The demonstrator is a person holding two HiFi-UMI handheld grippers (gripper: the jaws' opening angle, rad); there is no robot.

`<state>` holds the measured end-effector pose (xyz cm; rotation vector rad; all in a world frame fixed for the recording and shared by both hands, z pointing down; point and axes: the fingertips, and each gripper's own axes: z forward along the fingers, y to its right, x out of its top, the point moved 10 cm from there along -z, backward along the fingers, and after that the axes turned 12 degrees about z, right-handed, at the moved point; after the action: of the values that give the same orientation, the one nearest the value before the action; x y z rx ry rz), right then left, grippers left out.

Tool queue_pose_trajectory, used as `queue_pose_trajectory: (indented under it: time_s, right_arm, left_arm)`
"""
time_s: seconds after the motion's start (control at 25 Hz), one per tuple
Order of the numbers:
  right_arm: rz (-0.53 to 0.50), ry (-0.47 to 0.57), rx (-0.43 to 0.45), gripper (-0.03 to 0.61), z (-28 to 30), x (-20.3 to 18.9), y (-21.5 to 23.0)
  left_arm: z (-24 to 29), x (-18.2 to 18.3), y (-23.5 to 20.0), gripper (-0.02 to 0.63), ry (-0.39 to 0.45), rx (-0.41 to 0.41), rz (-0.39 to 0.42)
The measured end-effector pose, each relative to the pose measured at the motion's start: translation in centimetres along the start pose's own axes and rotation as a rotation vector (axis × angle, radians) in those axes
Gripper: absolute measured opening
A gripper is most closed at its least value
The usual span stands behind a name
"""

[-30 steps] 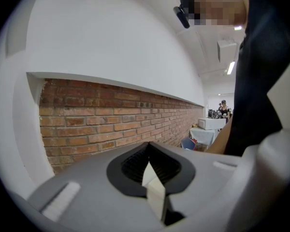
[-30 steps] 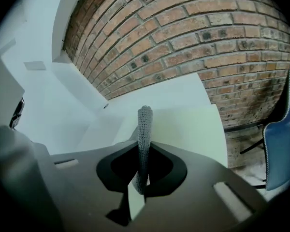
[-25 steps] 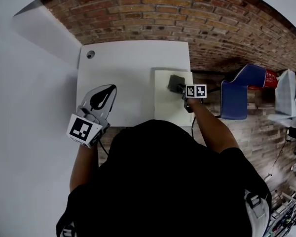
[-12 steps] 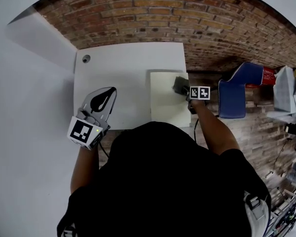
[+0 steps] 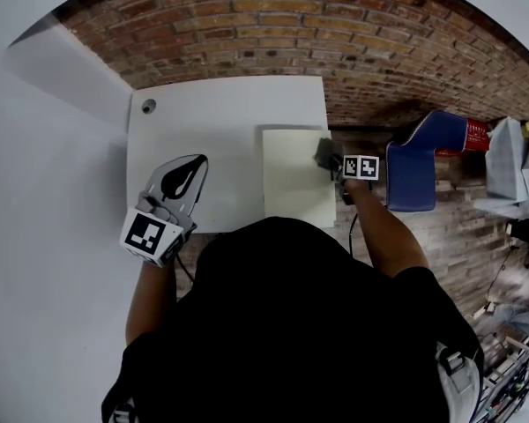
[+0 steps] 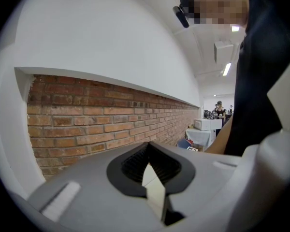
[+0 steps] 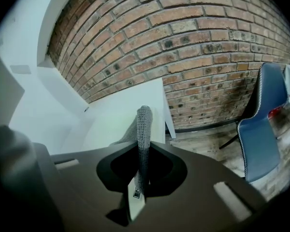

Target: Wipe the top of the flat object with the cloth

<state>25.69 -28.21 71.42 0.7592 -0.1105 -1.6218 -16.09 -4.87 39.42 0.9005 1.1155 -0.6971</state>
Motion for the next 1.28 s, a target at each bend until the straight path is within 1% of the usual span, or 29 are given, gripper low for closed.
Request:
queue_pose_trajectory:
  time_s: [0.24, 0.4, 0.72, 0.88, 1.04, 1.16, 1.28]
  right_arm:
    - [0.004, 0.006, -0.010, 0.009, -0.4, 0.0, 0.4]
    - [0.024, 0.017, -0.013, 0.009, -0.6, 0.0, 0.7]
    - [0.051, 0.061, -0.003, 0.009, -1.7, 0.1, 0.6]
    - [0.023, 0.095, 0.028, 0.009, -2.7, 0.2, -1.2]
    - [0.002, 0.134, 0.064, 0.009, -3.0, -0.8, -4.8]
    - [-0.001, 0.136, 0.096, 0.009, -3.3, -0.3, -5.8]
    - [-0.018, 0.133, 0.133, 0.009, -3.2, -0.5, -7.4]
  left_arm:
    - [0.2, 0.2, 0.1, 0.002, 0.003, -0.003, 0.007]
    - [0.1, 0.0, 0.1, 0.002, 0.002, -0.003, 0.005]
    - [0.4, 0.2, -0.1, 0.002, -0.002, -0.019, 0.002]
    - [0.2, 0.2, 0.0, 0.002, 0.011, -0.030, -0.005]
    - [-1.4, -0.5, -0.8, 0.002, 0.030, -0.052, 0.005]
    - [-0.3, 0.1, -0.8, 0.002, 0.015, -0.063, 0.017]
    - [0.1, 1.0, -1.0, 0.002, 0.025, -0.073, 0.000]
